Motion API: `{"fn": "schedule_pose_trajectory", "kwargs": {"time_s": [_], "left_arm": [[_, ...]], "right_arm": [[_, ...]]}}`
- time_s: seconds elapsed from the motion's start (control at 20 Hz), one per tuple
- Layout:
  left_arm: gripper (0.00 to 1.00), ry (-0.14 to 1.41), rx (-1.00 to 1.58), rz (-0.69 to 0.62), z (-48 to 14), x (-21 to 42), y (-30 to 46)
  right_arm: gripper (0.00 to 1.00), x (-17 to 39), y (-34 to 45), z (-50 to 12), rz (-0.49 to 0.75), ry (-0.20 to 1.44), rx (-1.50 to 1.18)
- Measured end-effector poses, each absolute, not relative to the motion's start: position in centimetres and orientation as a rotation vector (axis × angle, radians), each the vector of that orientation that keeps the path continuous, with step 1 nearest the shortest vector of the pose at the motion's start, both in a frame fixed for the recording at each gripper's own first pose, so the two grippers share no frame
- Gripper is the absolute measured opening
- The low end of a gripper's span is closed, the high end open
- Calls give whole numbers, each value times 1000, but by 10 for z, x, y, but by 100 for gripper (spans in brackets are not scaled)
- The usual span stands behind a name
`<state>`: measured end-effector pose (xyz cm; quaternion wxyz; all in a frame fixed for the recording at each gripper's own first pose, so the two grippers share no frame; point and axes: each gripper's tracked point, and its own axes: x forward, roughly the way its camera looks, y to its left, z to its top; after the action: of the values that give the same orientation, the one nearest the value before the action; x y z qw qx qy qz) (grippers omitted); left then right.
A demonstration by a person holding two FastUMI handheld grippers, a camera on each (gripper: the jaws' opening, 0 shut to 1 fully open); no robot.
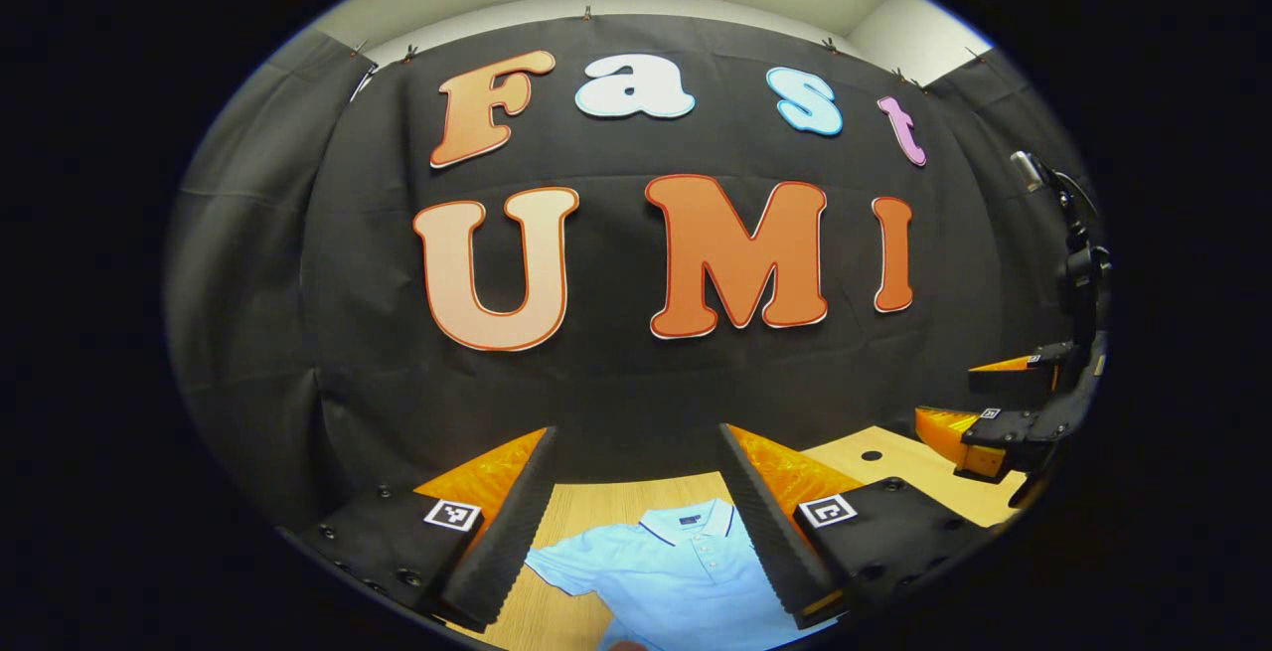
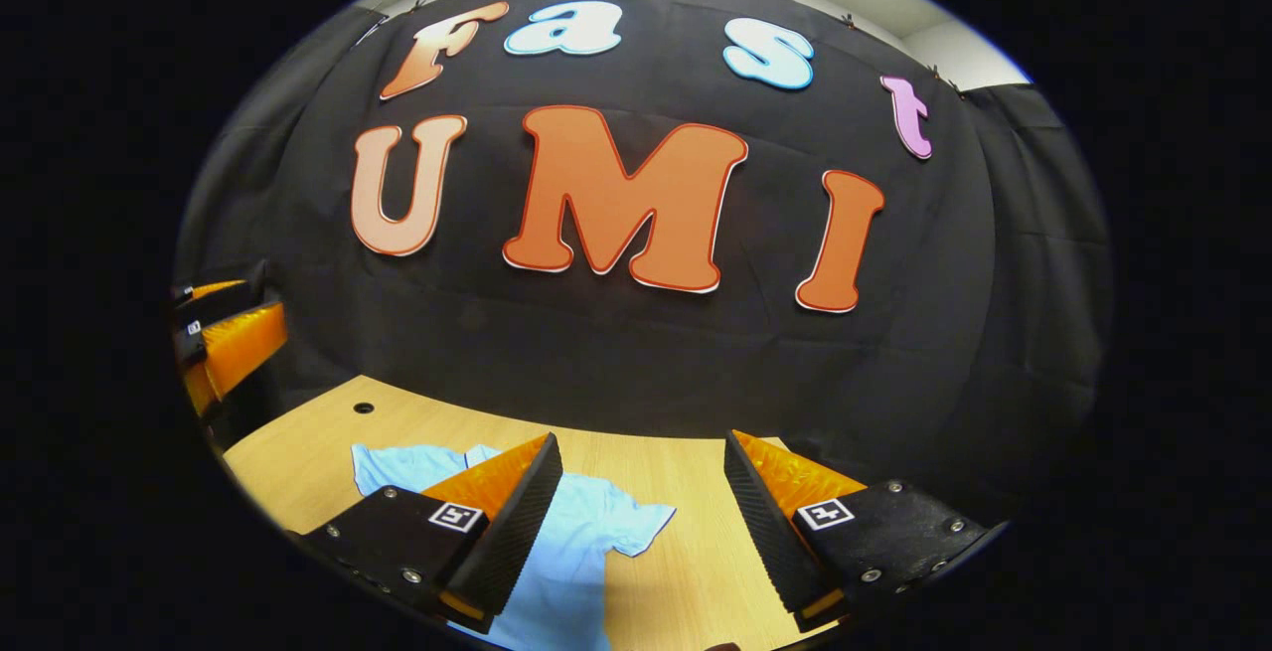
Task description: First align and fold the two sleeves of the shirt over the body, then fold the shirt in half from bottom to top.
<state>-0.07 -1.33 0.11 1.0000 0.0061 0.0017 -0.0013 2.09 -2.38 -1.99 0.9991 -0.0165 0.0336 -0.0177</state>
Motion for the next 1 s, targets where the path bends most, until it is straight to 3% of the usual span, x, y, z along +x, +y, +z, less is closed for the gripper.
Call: {"fn": "schedule_pose_trajectory", "kwargs": {"time_s": [0.35, 1.0], "left_arm": [[100, -1, 32, 35, 7, -12, -9], [100, 77, 79, 190, -16, -21, 6]], "right_arm": [[99, 48, -36, -50, -24, 172, -39], [98, 123, -43, -155, 51, 525, -22]]}}
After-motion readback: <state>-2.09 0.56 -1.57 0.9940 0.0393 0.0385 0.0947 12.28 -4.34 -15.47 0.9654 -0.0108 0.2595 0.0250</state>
